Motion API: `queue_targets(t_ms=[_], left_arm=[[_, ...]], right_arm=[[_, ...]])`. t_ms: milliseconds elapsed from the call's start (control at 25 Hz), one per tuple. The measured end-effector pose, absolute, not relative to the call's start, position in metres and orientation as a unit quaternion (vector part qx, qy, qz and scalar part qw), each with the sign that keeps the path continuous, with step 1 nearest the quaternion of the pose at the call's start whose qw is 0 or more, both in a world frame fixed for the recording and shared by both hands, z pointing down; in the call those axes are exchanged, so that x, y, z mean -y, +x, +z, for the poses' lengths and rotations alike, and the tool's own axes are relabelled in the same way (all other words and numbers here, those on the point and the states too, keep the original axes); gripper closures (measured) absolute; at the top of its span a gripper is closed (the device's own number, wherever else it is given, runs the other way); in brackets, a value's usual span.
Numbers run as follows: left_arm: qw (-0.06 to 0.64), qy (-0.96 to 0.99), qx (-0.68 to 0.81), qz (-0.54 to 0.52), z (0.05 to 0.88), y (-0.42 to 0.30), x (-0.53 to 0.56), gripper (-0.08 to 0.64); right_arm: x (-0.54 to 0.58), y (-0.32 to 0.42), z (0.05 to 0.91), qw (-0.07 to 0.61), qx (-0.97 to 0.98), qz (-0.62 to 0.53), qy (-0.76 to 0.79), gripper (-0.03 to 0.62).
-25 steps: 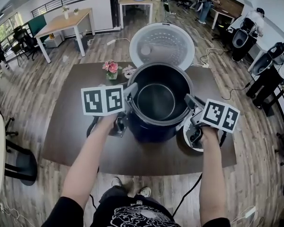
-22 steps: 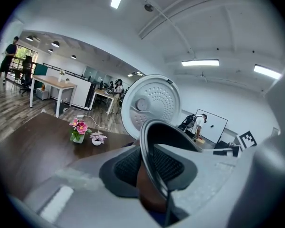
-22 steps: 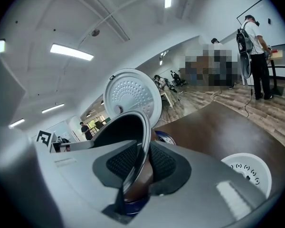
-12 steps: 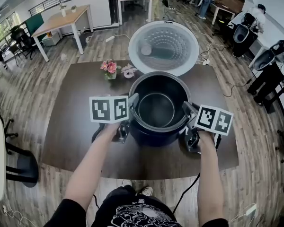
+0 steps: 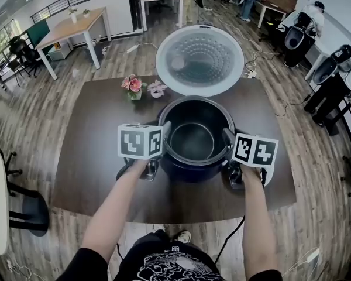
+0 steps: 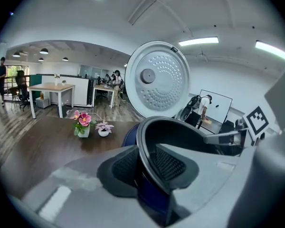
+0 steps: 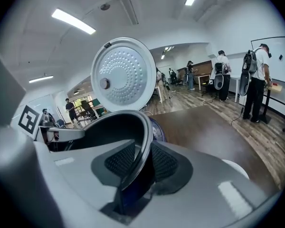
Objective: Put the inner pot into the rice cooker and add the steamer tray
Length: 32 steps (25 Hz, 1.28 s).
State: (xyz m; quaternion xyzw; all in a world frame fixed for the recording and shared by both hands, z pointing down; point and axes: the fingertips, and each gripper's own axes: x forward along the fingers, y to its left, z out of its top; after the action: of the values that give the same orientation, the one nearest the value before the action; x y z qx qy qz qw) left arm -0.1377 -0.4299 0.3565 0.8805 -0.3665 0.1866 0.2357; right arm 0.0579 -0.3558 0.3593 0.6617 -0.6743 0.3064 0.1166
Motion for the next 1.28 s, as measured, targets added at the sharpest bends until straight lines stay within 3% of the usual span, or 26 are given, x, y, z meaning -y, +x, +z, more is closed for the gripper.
queue_targets(t_ms=[640, 880, 1280], left_arm=[[0.224, 0.89, 0.351, 0.186, 0.368, -0.134, 0.431, 0.417], [0.192, 0.892, 0.366, 0.183, 0.36, -0.146, 0.434, 0.408], [0.159, 0.917, 0.333, 0.152, 0.327, -0.135, 0.421, 0.336]], right_arm=[[0.359, 0.059, 0.363, 0.108, 0.678, 0.277, 0.672, 0.472], [0.359, 0.052, 0.356, 0.11, 0.679, 0.252, 0.681, 0.439], [0.34, 0.047, 0.327, 0.075, 0.676, 0.216, 0.701, 0.397]])
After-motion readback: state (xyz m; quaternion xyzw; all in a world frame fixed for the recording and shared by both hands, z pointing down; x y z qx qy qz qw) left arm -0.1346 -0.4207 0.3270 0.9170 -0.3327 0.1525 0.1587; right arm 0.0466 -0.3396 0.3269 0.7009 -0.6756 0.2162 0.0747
